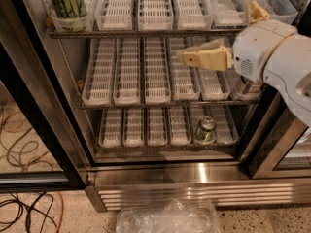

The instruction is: Pick green can from top shelf of fridge

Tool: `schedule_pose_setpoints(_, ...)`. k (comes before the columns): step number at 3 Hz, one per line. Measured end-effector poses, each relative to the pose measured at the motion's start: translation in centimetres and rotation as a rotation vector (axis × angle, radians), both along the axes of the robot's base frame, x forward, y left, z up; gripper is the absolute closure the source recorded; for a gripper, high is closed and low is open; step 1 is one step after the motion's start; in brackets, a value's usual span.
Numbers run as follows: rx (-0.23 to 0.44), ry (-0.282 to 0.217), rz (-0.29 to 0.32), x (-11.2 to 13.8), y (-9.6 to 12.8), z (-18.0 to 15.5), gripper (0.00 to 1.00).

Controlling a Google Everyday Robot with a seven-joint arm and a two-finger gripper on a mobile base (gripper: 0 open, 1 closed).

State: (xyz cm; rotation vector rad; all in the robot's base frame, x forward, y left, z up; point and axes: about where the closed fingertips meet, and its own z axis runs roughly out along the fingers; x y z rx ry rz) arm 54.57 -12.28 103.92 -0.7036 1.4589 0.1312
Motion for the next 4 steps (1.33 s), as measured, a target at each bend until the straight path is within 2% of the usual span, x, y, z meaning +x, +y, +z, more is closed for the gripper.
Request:
schedule_pose_setpoints(1,0.139,-0.053,-0.202,2.0,-8.7,-0.2,0.0)
schedule_pose_setpoints(2,0.161,-0.048,-0.298,2.0,-13.0,-2.8,0.0)
schedule_pose_setpoints(3,0.161,-0.048,-0.298,2.0,-13.0,-2.8,0.0)
schedule_pose_setpoints(4,0.198,-0.043,-0.24,2.1,-11.2,-3.0,0.0)
